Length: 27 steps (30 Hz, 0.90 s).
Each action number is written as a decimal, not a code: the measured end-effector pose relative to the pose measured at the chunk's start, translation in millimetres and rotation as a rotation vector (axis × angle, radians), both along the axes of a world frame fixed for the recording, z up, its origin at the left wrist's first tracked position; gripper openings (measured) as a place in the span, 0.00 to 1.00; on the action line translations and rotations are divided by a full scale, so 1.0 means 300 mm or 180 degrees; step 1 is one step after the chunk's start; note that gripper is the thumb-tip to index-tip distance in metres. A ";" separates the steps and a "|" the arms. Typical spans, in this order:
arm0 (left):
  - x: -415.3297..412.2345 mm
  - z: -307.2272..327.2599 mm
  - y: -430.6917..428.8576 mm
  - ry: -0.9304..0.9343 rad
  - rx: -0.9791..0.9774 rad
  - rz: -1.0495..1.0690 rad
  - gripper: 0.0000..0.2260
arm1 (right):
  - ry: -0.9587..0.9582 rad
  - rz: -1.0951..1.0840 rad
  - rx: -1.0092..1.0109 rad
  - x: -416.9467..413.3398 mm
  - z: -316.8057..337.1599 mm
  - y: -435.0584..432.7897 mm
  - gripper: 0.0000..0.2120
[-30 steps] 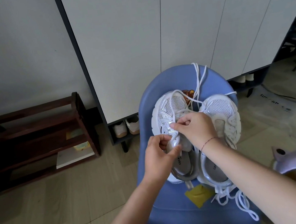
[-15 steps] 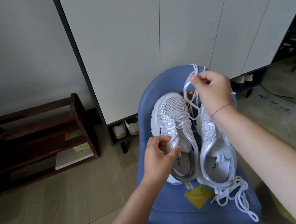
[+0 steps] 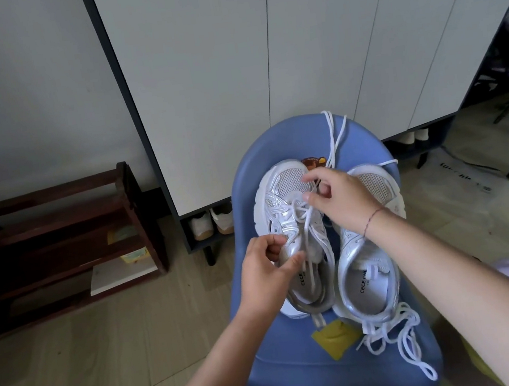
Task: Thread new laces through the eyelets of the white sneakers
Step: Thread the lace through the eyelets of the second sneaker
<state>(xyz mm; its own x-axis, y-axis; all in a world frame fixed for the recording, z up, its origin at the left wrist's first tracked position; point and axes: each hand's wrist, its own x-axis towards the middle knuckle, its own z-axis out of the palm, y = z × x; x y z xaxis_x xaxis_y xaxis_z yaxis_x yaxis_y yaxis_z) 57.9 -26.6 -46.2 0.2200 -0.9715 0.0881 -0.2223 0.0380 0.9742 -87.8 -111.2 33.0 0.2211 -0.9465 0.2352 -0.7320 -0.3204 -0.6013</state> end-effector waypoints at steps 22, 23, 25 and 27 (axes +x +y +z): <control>-0.003 0.008 0.000 0.0022 -0.0020 -0.0038 0.13 | -0.0143 -0.0066 -0.0286 -0.020 -0.067 -0.005 0.04; -0.002 0.008 0.000 0.0023 -0.0019 -0.0032 0.13 | -0.0063 -0.0036 -0.0328 -0.019 -0.073 -0.009 0.04; 0.000 0.004 -0.001 0.0043 -0.0019 -0.0031 0.13 | 0.0078 0.0033 -0.0422 -0.020 -0.082 -0.011 0.06; 0.000 0.001 -0.003 0.0048 -0.0022 -0.0039 0.13 | 0.0144 0.0119 -0.0375 -0.023 -0.088 -0.005 0.11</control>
